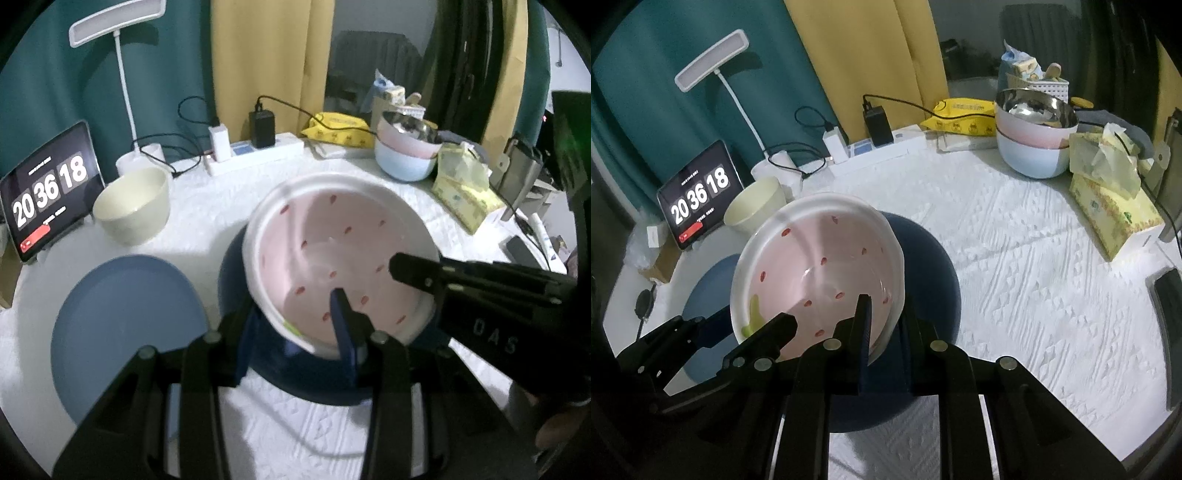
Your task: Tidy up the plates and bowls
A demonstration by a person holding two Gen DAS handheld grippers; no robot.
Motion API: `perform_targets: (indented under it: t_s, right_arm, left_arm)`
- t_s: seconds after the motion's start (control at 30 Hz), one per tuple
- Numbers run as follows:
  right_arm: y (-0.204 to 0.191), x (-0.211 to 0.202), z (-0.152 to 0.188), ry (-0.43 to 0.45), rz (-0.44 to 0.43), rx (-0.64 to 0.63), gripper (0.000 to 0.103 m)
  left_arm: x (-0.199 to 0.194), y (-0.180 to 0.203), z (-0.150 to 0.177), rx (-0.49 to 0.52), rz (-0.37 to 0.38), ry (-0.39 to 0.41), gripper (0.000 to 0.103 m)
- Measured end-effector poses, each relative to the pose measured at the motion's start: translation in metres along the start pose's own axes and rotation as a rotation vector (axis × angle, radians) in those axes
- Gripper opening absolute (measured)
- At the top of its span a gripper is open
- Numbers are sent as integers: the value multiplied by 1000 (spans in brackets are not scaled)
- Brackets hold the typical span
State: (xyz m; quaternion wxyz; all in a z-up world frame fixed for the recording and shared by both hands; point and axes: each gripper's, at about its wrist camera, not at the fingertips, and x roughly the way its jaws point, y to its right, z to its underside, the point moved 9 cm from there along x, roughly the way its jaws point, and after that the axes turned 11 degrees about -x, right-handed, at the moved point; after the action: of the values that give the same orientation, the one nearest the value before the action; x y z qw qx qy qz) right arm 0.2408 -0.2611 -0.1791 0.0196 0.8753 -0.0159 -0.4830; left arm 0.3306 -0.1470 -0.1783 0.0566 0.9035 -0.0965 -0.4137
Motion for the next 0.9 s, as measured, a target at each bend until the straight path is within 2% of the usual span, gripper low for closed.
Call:
perform_targets:
  t_s: [0.53,0.9]
  right_arm:
    - [3,13,6,-39,32,-46,19]
    - [3,15,2,-31,54,-82,25]
  left_arm:
    - [11,0,8,-3,-16,-60,41]
    - [4,-6,3,7,-39,-33,45]
